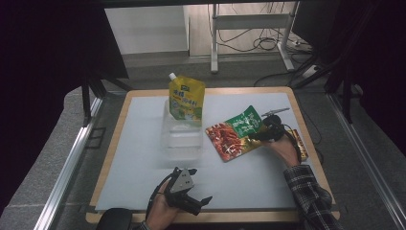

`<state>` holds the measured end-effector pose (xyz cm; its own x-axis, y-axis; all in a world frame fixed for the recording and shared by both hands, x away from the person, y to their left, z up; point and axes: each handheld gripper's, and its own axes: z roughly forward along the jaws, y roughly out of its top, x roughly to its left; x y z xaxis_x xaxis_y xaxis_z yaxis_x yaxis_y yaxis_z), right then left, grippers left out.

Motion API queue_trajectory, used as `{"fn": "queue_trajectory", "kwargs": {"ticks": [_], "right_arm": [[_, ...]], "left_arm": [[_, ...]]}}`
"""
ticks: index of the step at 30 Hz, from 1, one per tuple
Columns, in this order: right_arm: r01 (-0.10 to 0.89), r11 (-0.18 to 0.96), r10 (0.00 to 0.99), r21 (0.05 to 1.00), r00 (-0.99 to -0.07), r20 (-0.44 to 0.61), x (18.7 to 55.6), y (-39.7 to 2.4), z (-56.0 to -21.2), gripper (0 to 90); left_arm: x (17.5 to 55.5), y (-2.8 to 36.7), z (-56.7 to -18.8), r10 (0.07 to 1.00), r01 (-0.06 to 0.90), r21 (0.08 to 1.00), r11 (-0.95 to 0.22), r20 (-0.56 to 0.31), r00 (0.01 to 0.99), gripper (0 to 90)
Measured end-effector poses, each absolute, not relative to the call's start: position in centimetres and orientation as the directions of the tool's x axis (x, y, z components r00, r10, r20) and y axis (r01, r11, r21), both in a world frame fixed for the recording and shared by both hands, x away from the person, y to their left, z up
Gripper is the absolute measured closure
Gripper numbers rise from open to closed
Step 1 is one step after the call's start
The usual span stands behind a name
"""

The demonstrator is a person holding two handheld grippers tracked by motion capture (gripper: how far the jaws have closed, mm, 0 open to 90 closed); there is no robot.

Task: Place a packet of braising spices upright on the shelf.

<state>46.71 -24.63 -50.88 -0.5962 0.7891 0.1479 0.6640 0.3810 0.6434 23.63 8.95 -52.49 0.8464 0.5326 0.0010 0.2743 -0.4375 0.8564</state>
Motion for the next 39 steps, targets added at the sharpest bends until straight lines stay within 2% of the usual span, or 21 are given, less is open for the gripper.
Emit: {"fn": "queue_trajectory", "kwargs": {"ticks": [3,8,16,39], "right_arm": [[0.648,0.412,0.798,0.640,-0.596,0.088,46.5,-24.6,-50.6,64.9],[0.644,0.430,0.802,0.633,-0.594,0.059,46.4,-25.0,-50.6,87.5],[0.629,0.441,0.808,0.640,-0.589,0.023,46.0,-24.5,-49.9,89.0],[0.533,0.379,0.777,0.756,-0.627,0.053,44.5,-24.1,-45.7,89.0]], "left_arm": [[23.6,8.9,-52.5,0.531,0.273,0.855,-0.441,0.003,0.847,0.0],[23.6,8.9,-52.5,0.528,0.270,0.853,-0.446,0.007,0.849,0.0],[23.6,8.9,-52.5,0.526,0.268,0.852,-0.450,0.011,0.850,0.0],[23.6,8.9,-52.5,0.531,0.262,0.852,-0.453,0.021,0.847,0.0]]}}
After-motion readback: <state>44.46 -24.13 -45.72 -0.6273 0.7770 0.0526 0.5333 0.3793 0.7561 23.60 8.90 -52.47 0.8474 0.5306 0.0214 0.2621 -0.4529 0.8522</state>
